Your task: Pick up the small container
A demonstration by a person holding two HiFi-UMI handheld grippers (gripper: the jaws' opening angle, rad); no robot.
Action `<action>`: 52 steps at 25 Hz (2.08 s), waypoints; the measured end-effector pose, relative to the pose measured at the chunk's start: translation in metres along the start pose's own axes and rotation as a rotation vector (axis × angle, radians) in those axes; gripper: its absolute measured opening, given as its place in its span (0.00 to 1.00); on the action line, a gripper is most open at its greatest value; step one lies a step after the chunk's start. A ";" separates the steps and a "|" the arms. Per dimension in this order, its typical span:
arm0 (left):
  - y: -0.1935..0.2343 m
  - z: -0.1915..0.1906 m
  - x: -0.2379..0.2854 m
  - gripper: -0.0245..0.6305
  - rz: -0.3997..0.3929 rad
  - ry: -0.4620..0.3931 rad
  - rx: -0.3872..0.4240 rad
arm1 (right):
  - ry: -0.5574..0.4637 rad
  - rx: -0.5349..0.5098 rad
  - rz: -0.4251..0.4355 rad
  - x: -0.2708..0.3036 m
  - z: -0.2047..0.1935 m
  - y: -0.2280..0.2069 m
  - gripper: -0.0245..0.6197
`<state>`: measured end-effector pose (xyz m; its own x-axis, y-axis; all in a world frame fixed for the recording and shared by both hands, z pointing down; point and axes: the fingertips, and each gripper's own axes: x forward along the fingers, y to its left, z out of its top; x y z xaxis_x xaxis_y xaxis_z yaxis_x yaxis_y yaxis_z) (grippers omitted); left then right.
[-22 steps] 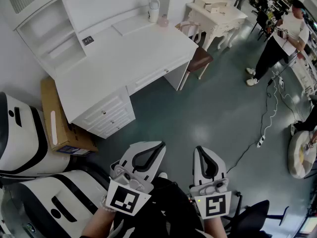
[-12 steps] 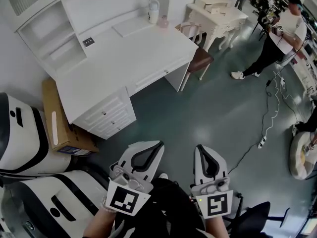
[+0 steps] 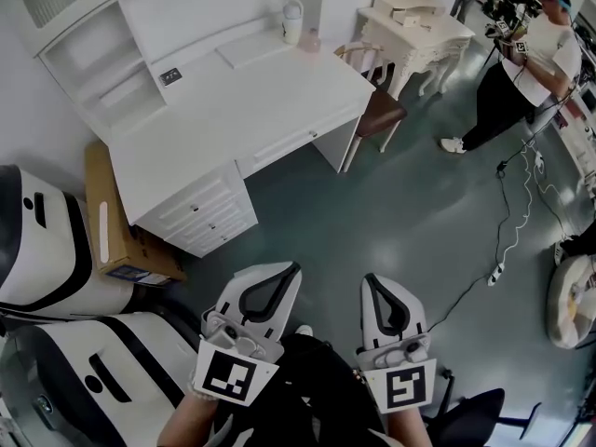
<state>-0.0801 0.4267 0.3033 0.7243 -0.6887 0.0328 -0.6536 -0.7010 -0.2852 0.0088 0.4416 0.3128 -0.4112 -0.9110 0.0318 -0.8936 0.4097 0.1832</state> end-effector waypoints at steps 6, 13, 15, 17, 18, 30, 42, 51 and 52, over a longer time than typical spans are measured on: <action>-0.016 0.002 0.004 0.04 0.035 0.011 0.006 | -0.008 0.014 0.012 -0.015 -0.009 -0.018 0.04; -0.038 0.004 0.016 0.04 0.024 0.009 0.017 | -0.009 0.021 -0.009 -0.025 -0.018 -0.042 0.04; -0.038 0.005 0.020 0.04 0.021 0.007 0.021 | -0.016 0.023 -0.014 -0.023 -0.018 -0.047 0.04; -0.037 0.005 0.026 0.04 0.018 0.007 0.026 | -0.016 0.023 -0.020 -0.022 -0.019 -0.052 0.04; -0.036 0.005 0.028 0.04 0.016 0.006 0.028 | -0.016 0.022 -0.022 -0.021 -0.019 -0.054 0.04; -0.009 -0.004 0.084 0.04 -0.029 -0.022 0.035 | -0.007 0.005 -0.045 0.022 -0.028 -0.082 0.04; 0.064 -0.015 0.159 0.04 -0.069 -0.032 0.044 | 0.027 0.000 -0.078 0.111 -0.025 -0.126 0.04; 0.116 -0.022 0.217 0.04 -0.105 -0.061 0.038 | 0.027 -0.012 -0.124 0.173 -0.021 -0.161 0.04; 0.121 -0.023 0.223 0.04 -0.110 -0.066 0.039 | 0.029 -0.015 -0.130 0.180 -0.022 -0.164 0.04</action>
<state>-0.0027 0.1834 0.2982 0.8046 -0.5938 0.0033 -0.5617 -0.7628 -0.3203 0.0856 0.2094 0.3095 -0.2868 -0.9573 0.0351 -0.9360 0.2879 0.2026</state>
